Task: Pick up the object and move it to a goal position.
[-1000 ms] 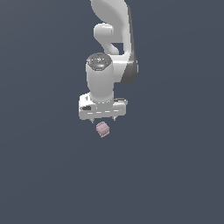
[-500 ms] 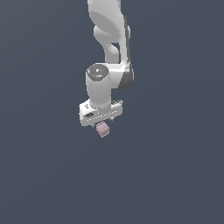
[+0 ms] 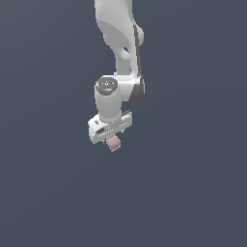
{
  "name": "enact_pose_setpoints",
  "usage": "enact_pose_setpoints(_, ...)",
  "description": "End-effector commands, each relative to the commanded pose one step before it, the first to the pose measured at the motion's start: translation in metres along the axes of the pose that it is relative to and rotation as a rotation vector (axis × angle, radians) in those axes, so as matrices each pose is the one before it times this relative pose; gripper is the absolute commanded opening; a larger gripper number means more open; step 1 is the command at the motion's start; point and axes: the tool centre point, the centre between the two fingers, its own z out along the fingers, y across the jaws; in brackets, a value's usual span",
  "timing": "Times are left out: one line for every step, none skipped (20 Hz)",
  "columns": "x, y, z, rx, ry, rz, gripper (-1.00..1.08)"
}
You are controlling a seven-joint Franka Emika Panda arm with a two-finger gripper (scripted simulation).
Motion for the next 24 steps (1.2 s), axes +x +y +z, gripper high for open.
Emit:
enact_pose_setpoints(-0.00114, -0.00037, 0.00331, 0.00126, 0.00073, -0.02465, 1.0)
enact_pose_setpoints(-0.00034, -0.00011, 0.00089, 0.00041, 0.00008, -0.00606, 1.0)
enact_pose_setpoints(-0.00027, -0.00008, 0.00069, 0.00032, 0.00007, -0.0047, 1.0)
enact_pose_setpoints(-0.00018, -0.00007, 0.00049, 0.00023, 0.00005, -0.00337, 1.0)
enact_pose_setpoints(-0.00012, -0.00003, 0.00029, 0.00014, 0.00003, -0.00201, 1.0)
enact_pose_setpoints(-0.00003, -0.00002, 0.0001, 0.00005, 0.00001, -0.00069, 1.0)
enact_pose_setpoints(0.00004, 0.00008, -0.0004, 0.0, -0.00045, 0.00453, 1.0)
enact_pose_setpoints(-0.00002, 0.00001, 0.00034, 0.0, 0.0, 0.0, 1.0)
enact_pose_setpoints(-0.00006, 0.00002, 0.00102, 0.0, 0.0, 0.0, 1.0)
enact_pose_setpoints(-0.0001, 0.00004, 0.0017, 0.0, 0.0, 0.0, 1.0)
enact_pose_setpoints(0.00004, -0.00017, 0.00235, 0.00001, 0.00005, -0.00049, 1.0)
enact_pose_setpoints(-0.00018, 0.00006, 0.00304, 0.0, 0.0, 0.0, 1.0)
enact_pose_setpoints(0.00002, -0.00025, 0.00367, 0.00001, 0.00007, -0.00069, 1.0)
enact_pose_setpoints(-0.0001, -0.00015, 0.00432, 0.00001, 0.00005, -0.00049, 1.0)
enact_pose_setpoints(-0.00015, -0.00014, 0.00495, 0.00002, 0.00005, -0.00049, 1.0)
enact_pose_setpoints(-0.00018, -0.00013, 0.00552, 0.00002, 0.00005, -0.00049, 1.0)
enact_pose_setpoints(-0.00015, -0.00012, 0.00526, 0.00001, 0.00005, -0.00049, 1.0)
enact_pose_setpoints(-0.00007, -0.00011, 0.00459, 0.00001, 0.00005, -0.00049, 1.0)
enact_pose_setpoints(0.00002, -0.00008, 0.00391, 0.0, 0.00005, -0.00049, 1.0)
enact_pose_setpoints(-0.00007, 0.00017, 0.00326, 0.0, 0.0, 0.0, 1.0)
enact_pose_setpoints(0.00021, -0.00002, 0.00254, -0.00003, 0.00003, -0.00049, 1.0)
enact_pose_setpoints(0.00012, 0.00022, 0.00188, 0.0, 0.0, 0.0, 1.0)
enact_pose_setpoints(0.00017, 0.00022, 0.00124, 0.0, 0.0, 0.0, 1.0)
enact_pose_setpoints(0.00016, 0.00017, 0.00068, 0.0, 0.0, 0.0, 1.0)
